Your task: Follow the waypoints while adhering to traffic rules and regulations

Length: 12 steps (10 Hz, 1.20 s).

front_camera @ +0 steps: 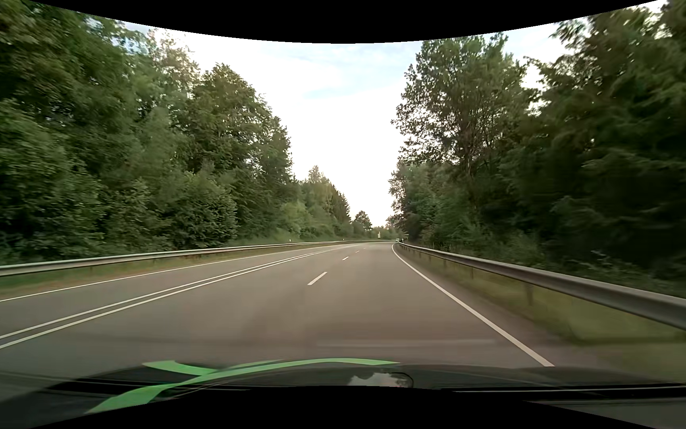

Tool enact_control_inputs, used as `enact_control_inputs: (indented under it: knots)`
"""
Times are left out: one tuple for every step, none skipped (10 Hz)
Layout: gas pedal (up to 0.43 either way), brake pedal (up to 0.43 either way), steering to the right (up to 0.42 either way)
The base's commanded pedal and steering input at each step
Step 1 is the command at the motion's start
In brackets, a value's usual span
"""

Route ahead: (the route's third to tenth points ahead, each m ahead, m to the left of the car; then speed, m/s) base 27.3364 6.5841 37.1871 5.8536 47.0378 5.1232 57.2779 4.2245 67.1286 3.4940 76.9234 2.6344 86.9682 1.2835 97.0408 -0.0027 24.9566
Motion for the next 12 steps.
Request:
enact_control_inputs:
  knots:
    - [0.370, 0.000, 0.005]
    - [0.378, 0.000, 0.005]
    - [0.390, 0.000, 0.007]
    - [0.398, 0.000, 0.007]
    - [0.398, 0.000, 0.008]
    - [0.398, 0.000, 0.007]
    - [0.398, 0.000, 0.007]
    - [0.398, 0.000, 0.007]
    - [0.398, 0.000, 0.007]
    - [0.398, 0.000, 0.007]
    - [0.398, 0.000, 0.008]
    - [0.390, 0.000, 0.007]
